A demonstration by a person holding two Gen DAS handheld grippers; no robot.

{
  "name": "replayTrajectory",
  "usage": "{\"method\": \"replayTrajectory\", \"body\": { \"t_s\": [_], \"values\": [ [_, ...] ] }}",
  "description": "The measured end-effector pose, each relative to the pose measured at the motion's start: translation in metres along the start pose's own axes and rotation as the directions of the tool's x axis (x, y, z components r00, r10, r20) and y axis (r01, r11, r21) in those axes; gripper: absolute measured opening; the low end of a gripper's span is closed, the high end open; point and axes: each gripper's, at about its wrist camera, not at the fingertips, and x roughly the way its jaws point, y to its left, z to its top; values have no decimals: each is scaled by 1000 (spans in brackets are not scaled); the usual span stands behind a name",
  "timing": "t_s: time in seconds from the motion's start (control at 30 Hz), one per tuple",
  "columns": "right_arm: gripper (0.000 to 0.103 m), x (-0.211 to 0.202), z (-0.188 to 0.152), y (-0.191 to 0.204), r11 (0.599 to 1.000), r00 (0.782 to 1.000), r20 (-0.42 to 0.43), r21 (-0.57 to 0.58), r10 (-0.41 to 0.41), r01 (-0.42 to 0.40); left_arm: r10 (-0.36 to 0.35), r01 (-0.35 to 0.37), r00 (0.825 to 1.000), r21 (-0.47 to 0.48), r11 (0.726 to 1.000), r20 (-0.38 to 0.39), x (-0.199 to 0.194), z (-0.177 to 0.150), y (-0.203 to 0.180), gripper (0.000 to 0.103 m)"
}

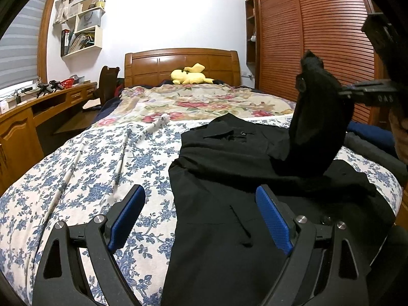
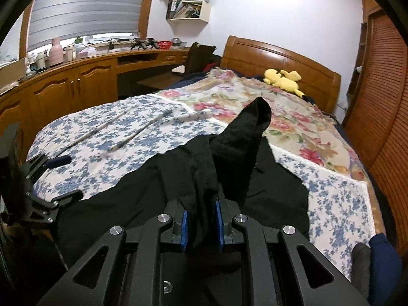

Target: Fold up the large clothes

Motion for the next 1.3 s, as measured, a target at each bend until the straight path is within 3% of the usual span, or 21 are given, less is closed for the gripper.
{"method": "replayTrajectory", "body": {
  "t_s": [0.17, 0.27, 0.33, 0.43, 0.63, 0.77, 0.9, 1.03, 1.3],
  "values": [
    [25, 1, 2, 4, 1000, 1000, -8, 3, 24, -24, -2, 2, 1000, 0, 1000, 5, -3, -1, 2, 89],
    [37, -4, -1, 10, 999, 999, -9, 3, 49, -49, -5, 5, 1000, -4, 1000, 4, -3, -2, 3, 89],
    [52, -9, -3, 12, 996, 996, -4, -1, 86, -86, -10, 10, 1000, -14, 1000, 1, -4, -2, 4, 89],
    [60, -19, -5, 12, 992, 992, 12, 10, 126, -126, -2, 2, 1000, -18, 1000, 3, -6, -2, 7, 89],
    [61, -25, -21, -4, 989, 990, 2, 43, 140, -140, 2, -2, 1000, -30, 1000, 9, -10, 0, 12, 89],
    [61, -10, -34, -15, 995, 995, -41, 52, 90, -88, 1, -2, 1000, -23, 1000, -4, -8, -1, 11, 89],
    [61, 12, -45, -19, 992, 993, -67, 88, 98, -92, -1, 0, 1000, -6, 1000, -23, -7, -7, 7, 89],
    [51, 42, -47, -12, 986, 988, -82, 116, 133, -124, -4, 4, 999, -6, 1000, -41, -8, -15, 7, 89],
    [48, 108, -38, 35, 962, 960, -123, 141, 252, -235, 0, -2, 998, -22, 1000, -58, -11, -26, 15, 89]
  ]
}}
